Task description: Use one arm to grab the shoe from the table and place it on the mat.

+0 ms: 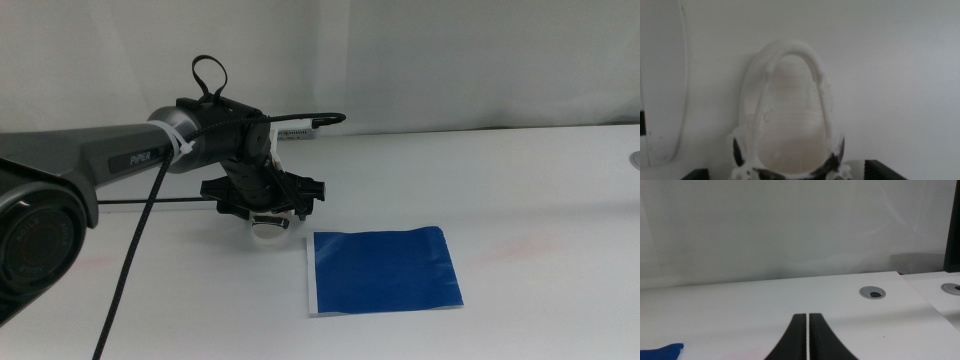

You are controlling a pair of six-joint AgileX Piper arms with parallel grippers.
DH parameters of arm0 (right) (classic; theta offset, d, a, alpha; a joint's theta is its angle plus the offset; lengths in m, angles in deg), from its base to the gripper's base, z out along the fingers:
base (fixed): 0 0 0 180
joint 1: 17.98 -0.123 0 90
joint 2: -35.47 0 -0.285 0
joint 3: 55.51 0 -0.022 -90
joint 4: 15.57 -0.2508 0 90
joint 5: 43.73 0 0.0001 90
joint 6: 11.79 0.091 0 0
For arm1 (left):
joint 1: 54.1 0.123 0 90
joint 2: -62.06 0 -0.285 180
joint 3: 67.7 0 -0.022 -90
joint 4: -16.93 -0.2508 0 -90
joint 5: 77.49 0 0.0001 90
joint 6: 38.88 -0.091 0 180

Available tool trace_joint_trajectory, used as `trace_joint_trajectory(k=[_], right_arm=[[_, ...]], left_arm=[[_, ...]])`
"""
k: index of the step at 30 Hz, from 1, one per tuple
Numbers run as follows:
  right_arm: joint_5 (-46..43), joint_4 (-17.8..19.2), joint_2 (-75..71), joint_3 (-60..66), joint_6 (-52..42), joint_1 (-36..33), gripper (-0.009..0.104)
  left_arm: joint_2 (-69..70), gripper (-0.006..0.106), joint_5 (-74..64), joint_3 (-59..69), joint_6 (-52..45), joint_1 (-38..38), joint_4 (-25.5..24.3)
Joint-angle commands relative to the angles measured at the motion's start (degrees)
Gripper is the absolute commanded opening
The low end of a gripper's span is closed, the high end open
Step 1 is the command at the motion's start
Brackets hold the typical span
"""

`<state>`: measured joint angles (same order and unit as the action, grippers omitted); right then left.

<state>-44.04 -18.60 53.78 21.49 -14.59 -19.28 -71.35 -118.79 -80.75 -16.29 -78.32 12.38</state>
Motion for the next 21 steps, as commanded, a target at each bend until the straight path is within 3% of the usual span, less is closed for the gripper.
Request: trace_joint_trajectory(k=[1,4,10,17,21], right_arm=[[-0.4,0.3,-0.3,2.2,-0.2,0.2,-0.002],[-0.4,0.3,-0.3,2.2,-0.2,0.2,-0.002],[-0.4,0.3,-0.3,2.2,-0.2,0.2,-0.002],[-0.4,0.3,-0.3,2.2,-0.2,0.2,-0.002],[-0.6,0.3,-0.3,2.2,-0.2,0.2,-0.002]], left_arm=[[-0.2,0.072,1.0,-0.4,0.8,-0.5,-0.4],[-0.2,0.054,1.1,-0.4,1.0,-0.5,-1.8],[0.1,-0.003,1.2,-0.4,0.1,-0.5,-5.7],[5.9,-0.003,0.4,-0.4,-6.5,-0.5,-5.6],[12.1,-0.003,-1.8,-0.4,-16.0,-0.6,-4.9]])
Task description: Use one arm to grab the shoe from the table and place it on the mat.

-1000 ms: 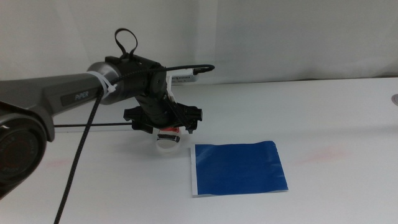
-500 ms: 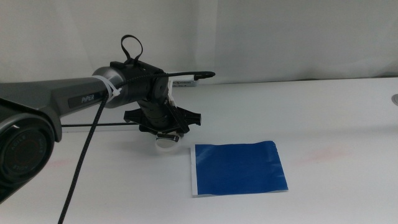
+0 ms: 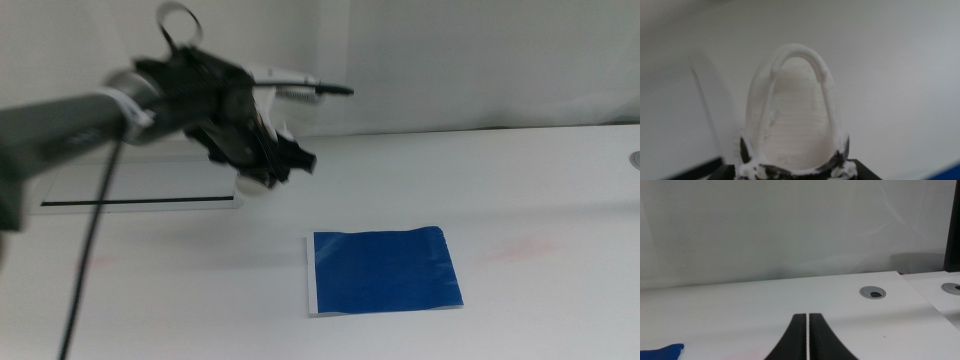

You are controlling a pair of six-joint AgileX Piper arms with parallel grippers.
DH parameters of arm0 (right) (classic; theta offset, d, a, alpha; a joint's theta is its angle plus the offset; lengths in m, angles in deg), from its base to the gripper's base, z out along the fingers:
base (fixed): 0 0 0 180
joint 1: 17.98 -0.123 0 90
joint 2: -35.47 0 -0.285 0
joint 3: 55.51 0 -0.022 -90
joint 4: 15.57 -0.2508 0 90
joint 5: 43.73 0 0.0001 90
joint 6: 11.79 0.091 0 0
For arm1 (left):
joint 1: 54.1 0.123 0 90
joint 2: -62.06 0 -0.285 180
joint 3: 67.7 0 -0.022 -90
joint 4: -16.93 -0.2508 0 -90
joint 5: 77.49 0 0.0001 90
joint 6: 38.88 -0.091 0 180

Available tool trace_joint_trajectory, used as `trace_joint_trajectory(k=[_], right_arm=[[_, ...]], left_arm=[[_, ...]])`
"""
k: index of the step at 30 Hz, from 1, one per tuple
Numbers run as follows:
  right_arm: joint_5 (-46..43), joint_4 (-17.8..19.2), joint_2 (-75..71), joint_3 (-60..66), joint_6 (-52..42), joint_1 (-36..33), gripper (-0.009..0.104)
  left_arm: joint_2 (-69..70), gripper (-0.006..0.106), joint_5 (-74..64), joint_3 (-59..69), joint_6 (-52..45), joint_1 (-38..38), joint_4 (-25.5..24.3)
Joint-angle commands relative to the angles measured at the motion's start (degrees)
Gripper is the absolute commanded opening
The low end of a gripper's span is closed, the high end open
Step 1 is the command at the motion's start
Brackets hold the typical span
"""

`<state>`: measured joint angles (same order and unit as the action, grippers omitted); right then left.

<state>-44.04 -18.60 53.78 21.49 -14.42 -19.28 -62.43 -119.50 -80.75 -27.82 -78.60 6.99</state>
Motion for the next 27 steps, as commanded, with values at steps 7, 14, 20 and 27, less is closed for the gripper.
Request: trace_joint_trajectory(k=[7,14,20,27], right_arm=[[-0.6,0.3,-0.3,2.2,-0.4,0.2,-0.002],[-0.6,0.3,-0.3,2.2,-0.4,0.2,-0.002],[-0.6,0.4,-0.3,2.2,-0.4,0.2,-0.002],[-0.5,0.4,-0.3,2.2,-0.4,0.2,-0.002]], left_arm=[[13.1,-0.003,-9.8,-0.4,-38.5,-4.1,10.4],[15.3,-0.003,-13.6,-0.4,-47.1,-12.3,15.1],[14.7,-0.003,-11.8,-0.4,-51.9,-19.5,15.1],[10.9,-0.003,-10.8,-0.3,-51.9,-21.2,15.1]])
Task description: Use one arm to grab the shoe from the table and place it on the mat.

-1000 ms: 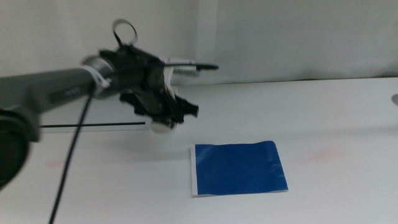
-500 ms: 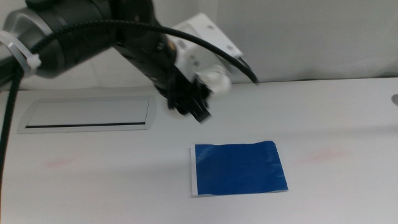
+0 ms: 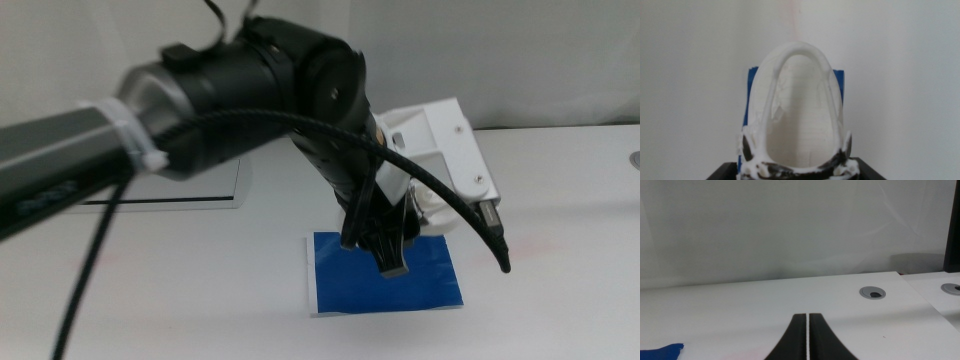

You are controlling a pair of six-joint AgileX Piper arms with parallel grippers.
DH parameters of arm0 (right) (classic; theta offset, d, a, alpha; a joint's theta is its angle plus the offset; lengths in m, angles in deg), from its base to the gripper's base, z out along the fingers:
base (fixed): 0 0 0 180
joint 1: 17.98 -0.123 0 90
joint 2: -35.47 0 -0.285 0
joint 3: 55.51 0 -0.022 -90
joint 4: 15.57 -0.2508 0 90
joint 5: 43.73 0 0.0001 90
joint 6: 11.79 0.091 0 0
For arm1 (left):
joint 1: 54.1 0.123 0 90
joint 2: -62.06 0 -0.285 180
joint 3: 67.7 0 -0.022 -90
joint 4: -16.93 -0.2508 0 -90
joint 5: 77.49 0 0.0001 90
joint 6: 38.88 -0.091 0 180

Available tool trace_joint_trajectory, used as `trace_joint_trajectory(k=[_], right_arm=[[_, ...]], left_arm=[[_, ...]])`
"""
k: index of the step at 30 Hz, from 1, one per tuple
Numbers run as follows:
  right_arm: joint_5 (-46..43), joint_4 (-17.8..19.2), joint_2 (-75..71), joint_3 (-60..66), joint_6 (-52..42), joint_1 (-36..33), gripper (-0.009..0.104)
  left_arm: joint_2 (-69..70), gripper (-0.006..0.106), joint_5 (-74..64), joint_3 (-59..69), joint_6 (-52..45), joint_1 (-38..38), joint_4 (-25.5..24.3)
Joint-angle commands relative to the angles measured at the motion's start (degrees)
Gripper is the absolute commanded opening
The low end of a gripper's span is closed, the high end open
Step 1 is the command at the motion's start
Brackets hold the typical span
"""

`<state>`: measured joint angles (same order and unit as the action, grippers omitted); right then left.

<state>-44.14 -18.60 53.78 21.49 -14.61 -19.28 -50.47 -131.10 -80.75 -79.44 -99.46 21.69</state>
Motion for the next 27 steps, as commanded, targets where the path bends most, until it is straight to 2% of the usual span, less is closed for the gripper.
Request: trace_joint_trajectory(k=[1,27], right_arm=[[-0.4,0.4,-0.3,2.2,-0.2,0.2,-0.002],[-0.4,0.2,-0.3,2.2,-0.2,0.2,-0.002]], left_arm=[[-1.9,-0.003,0.8,-0.3,-0.3,-0.3,0.4],[-17.9,-0.003,8.9,-0.3,-3.0,-0.2,0.4]])
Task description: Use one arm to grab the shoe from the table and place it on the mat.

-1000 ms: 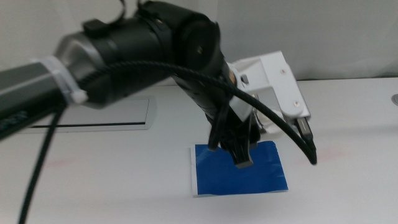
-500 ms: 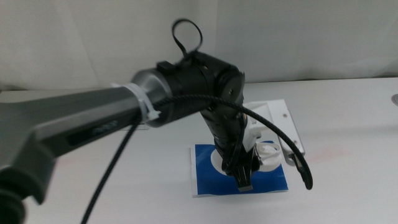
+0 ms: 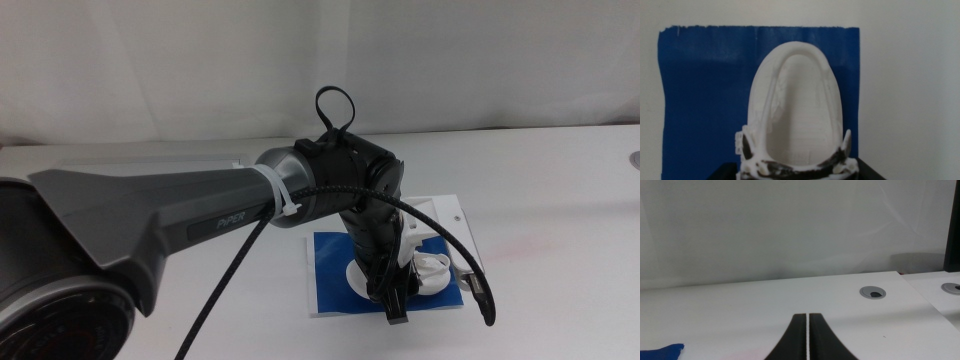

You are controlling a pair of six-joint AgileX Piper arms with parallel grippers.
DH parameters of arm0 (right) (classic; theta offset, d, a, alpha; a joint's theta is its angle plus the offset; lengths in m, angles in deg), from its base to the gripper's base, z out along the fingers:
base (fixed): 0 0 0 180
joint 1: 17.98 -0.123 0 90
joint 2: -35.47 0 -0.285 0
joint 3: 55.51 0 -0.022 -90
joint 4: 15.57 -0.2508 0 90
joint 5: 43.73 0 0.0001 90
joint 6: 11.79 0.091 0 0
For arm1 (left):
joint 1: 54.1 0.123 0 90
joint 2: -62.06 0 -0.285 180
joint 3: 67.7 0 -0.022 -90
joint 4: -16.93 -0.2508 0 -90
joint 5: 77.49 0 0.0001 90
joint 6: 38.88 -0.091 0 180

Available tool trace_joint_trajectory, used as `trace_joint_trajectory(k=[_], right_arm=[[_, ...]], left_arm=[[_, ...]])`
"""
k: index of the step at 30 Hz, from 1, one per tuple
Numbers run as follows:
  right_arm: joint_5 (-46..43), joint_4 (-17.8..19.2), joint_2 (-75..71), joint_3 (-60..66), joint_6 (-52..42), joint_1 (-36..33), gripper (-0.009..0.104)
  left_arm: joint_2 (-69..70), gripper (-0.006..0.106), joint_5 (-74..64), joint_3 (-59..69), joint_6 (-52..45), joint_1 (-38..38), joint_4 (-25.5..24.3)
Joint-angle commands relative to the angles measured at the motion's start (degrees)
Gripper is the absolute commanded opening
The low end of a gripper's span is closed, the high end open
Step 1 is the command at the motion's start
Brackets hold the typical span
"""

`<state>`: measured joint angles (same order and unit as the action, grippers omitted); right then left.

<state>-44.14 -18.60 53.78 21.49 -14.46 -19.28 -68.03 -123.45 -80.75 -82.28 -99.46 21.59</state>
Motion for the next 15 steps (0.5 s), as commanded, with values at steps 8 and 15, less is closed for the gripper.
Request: trace_joint_trajectory(k=[8,15], right_arm=[[-0.4,0.2,-0.3,2.2,-0.3,0.2,-0.002],[-0.4,0.5,-0.3,2.2,-0.3,0.2,-0.002]], left_arm=[[-1.8,-0.003,2.7,-0.3,-0.3,1.6,2.0],[-3.7,-0.003,2.7,-0.3,-0.5,2.0,2.1]])
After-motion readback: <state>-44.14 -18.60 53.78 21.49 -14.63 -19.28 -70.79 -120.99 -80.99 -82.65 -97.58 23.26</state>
